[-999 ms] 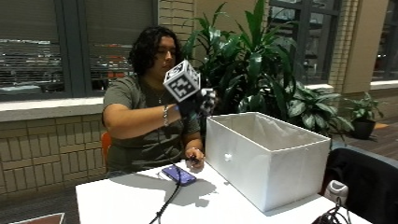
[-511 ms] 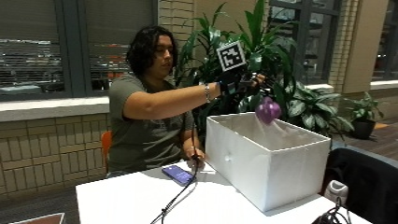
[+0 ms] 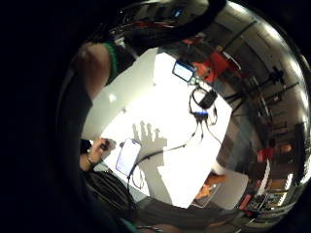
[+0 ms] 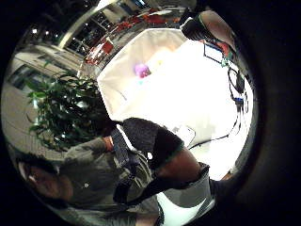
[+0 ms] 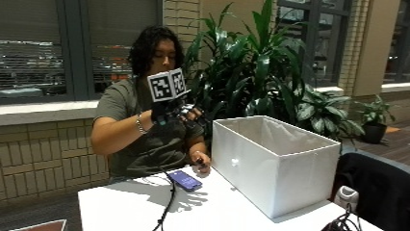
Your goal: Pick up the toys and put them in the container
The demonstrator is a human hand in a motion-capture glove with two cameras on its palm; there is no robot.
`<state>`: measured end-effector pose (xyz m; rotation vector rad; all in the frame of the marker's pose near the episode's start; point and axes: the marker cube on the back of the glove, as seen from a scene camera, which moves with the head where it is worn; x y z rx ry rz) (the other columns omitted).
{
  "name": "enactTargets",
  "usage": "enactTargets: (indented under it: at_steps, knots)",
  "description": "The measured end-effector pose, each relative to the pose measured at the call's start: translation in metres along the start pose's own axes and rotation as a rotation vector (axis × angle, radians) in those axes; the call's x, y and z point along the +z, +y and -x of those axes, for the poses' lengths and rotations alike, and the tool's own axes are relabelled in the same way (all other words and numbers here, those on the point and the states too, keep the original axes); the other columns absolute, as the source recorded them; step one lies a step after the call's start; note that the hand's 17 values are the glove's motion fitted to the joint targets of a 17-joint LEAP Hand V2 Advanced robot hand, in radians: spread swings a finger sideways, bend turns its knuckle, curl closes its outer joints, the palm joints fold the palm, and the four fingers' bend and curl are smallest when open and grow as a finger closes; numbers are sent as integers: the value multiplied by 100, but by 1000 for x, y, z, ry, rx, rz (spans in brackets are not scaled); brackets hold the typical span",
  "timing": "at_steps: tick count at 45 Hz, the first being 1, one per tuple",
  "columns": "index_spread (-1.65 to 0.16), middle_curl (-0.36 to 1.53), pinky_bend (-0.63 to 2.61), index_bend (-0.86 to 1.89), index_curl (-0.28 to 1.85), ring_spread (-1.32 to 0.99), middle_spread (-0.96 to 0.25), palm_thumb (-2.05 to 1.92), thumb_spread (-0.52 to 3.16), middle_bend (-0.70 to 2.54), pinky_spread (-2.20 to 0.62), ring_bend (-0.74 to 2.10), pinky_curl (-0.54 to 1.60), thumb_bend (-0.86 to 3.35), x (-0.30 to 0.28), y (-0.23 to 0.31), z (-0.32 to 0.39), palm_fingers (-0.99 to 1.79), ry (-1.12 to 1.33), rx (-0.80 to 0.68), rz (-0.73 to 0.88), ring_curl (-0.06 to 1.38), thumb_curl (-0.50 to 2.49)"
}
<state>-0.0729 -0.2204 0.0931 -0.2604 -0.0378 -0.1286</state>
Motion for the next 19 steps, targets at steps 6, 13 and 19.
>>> enactTargets:
  at_steps: [6,13,19]
  knots:
    - [-43,63,86,30,64,-29,-22,-12,102,32,-4,75,34,-9,20,40,-26,17,0,47,-23,41,31]
    - [-43,61,83,28,62,-28,-21,-11,103,31,-2,73,33,-9,31,61,-39,19,-16,58,-60,40,27]
    - [-43,59,80,27,60,-28,-21,-11,104,30,-2,72,33,-8,34,67,-42,21,30,45,-60,39,25]
